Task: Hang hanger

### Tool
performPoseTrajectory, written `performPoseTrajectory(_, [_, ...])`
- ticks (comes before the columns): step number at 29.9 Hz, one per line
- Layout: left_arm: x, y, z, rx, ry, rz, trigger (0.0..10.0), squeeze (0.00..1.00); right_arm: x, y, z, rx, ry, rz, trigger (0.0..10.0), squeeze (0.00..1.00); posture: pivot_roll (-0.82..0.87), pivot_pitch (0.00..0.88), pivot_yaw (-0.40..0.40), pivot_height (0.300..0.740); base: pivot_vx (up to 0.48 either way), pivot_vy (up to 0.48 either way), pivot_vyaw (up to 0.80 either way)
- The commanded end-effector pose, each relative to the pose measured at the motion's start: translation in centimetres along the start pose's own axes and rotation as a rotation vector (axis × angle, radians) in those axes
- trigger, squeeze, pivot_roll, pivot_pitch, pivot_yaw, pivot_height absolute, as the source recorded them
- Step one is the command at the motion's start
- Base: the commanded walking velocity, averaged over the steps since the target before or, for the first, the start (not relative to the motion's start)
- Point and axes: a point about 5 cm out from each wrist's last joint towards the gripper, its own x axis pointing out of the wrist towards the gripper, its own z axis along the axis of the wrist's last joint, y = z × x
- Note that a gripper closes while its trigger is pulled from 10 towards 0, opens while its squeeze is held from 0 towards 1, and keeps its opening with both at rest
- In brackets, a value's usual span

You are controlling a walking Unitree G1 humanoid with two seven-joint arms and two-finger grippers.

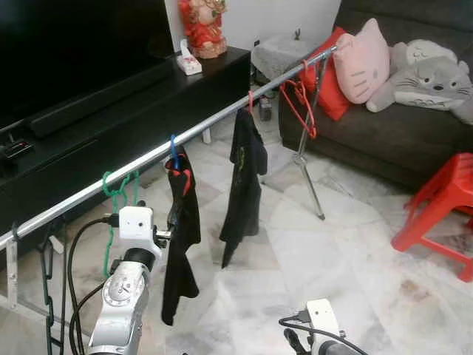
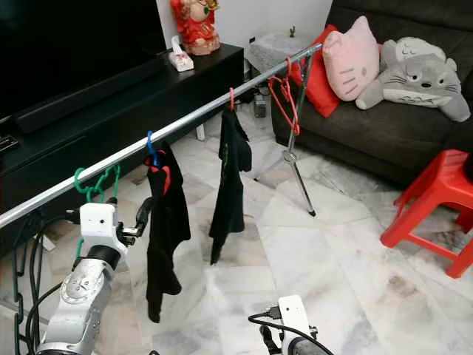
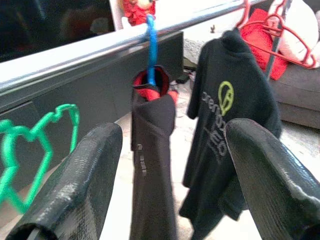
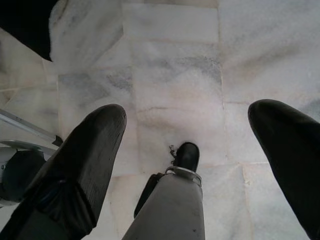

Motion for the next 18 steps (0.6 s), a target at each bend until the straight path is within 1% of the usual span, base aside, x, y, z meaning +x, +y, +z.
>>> performPoseTrajectory(1, [-0.15, 0.27, 0.15, 0.020, 0.000, -0.001, 10.0, 0.00, 0.01, 0.14, -0.02, 0.002, -0.002, 0.002, 10.0, 0.00, -0.10, 0.000, 0.042, 0.740, 0.000, 0.000, 0.00])
performPoseTrajectory(16, [-0.16, -0.08, 0.05, 0.024, 0.007, -0.029, 10.0, 0.00, 0.01, 0.14, -0.03, 0.001, -0.002, 0.003, 10.0, 0.00, -0.10, 0.000, 0.042, 0.740, 0.000, 0.000, 0.00])
performPoseTrajectory(18, [-0.17, -0.16, 0.03, 0.026, 0.009, -0.037, 10.0, 0.00, 0.01, 0.14, -0.02, 0.001, -0.002, 0.004, 10.0, 0.00, -0.10, 0.000, 0.042, 0.740, 0.255, 0.000, 0.00])
